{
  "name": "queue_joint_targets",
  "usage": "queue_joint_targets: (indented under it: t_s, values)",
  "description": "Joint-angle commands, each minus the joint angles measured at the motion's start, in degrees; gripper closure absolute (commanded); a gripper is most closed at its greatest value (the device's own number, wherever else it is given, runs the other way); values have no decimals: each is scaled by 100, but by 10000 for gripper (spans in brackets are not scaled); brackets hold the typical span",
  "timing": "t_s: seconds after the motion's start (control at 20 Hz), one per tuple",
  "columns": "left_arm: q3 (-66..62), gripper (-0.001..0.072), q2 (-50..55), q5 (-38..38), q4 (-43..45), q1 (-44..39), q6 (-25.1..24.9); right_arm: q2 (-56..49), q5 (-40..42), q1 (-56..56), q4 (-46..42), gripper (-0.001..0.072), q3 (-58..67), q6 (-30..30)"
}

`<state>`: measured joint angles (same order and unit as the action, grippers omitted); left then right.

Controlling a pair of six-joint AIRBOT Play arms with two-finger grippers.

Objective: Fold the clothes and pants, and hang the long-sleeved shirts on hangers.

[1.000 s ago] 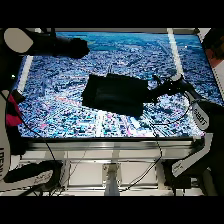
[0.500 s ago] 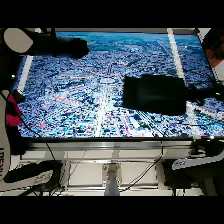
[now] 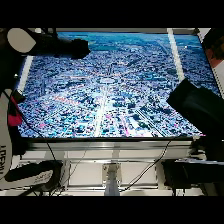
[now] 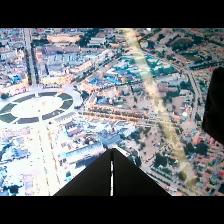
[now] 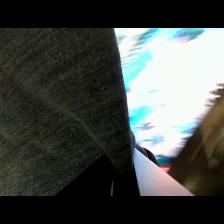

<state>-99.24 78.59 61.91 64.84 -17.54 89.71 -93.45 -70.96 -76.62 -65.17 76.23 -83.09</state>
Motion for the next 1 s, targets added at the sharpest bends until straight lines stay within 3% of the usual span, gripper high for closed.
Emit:
queue_joint_targets:
  t_s: [0.0, 0.25, 0.3, 0.4, 0.45, 0.6, 0.65, 0.7, 0.75, 0.95]
  values:
    - [-4, 681, 247, 313, 0, -118, 118, 4, 39, -643, -111, 689, 2, 26]
    - [-4, 681, 575, 481, 4, -420, 111, 4, 188, -691, -129, 685, 4, 11]
    - [-4, 681, 599, 481, 15, -452, 109, 4, 195, -688, -105, 646, 35, -9]
    - [-4, 681, 601, 483, 105, -459, 94, 4, 76, -691, -96, 202, 269, -358]
    - [-4, 681, 601, 483, 116, -457, 92, 4, -26, -691, 28, 87, 546, -658]
    - [-4, 681, 601, 479, 354, -457, 94, 4, -317, -614, 1705, 122, 1593, -437]
    - [-4, 681, 601, 476, 435, -457, 96, 4, -492, -485, 2494, 293, 1943, 2]
    - [-4, 682, 592, 479, 466, -455, 96, 7, -651, -299, 3141, 544, 2245, 358]
    - [-4, 682, 560, 481, 529, -437, 98, 11, -708, -26, 3707, 681, 2494, 522]
    - [-4, 682, 157, 485, 922, -431, 195, 11, -1084, 1687, 4544, 685, 3226, 546]
